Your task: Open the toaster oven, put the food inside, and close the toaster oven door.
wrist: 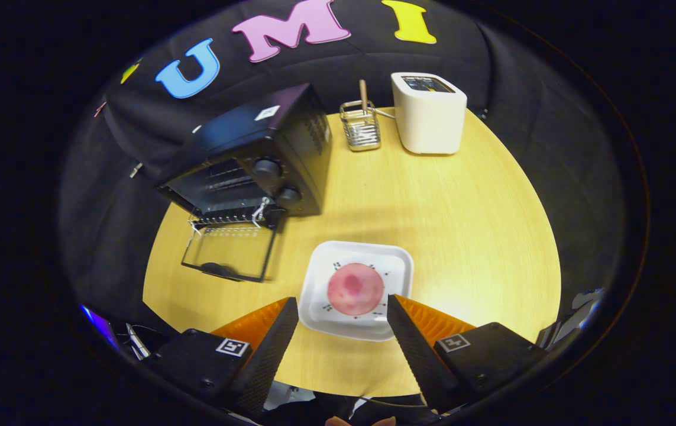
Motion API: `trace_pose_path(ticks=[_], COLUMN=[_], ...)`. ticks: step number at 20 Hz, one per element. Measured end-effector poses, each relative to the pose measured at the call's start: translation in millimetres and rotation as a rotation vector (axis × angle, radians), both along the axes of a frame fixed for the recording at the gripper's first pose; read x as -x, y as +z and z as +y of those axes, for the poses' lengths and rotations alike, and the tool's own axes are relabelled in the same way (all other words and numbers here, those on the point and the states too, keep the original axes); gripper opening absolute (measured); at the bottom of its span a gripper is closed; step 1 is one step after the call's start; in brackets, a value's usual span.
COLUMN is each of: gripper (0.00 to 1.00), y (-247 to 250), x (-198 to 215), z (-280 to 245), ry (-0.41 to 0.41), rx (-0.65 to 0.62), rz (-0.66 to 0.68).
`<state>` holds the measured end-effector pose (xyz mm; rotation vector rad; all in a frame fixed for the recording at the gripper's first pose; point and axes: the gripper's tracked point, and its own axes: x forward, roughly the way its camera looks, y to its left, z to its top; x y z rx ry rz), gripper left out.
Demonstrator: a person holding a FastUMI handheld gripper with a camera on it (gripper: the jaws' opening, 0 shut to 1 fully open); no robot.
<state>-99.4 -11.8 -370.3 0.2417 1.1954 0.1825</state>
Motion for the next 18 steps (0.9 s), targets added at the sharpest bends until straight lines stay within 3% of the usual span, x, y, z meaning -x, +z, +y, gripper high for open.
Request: trace_pose_path(ticks=[2, 5, 8, 10, 13, 15, 18], gripper=[0.99, 0.89, 0.89, 0.64, 0.65, 0.22, 0.16], y=[-20.4, -45.8, -74.4, -90.0, -108.7, -105.6, -106.9], x=[-3.2, -3.6, -6.6, -1.4, 0.1, -0.6, -3.5], z=[-17.0, -28.3, -32.9, -32.8, -37.4, -47.2, -42.1], ry=[-0.033, -0.044, -0.043, -0.069, -0.053, -0.079, -0.08], rx=[-0.002, -0.013, -0.006, -0.007, 0.034, 0.047, -0.014], rz=[0.06, 0.152, 0.222, 0.286, 0.311, 0.323, 0.315])
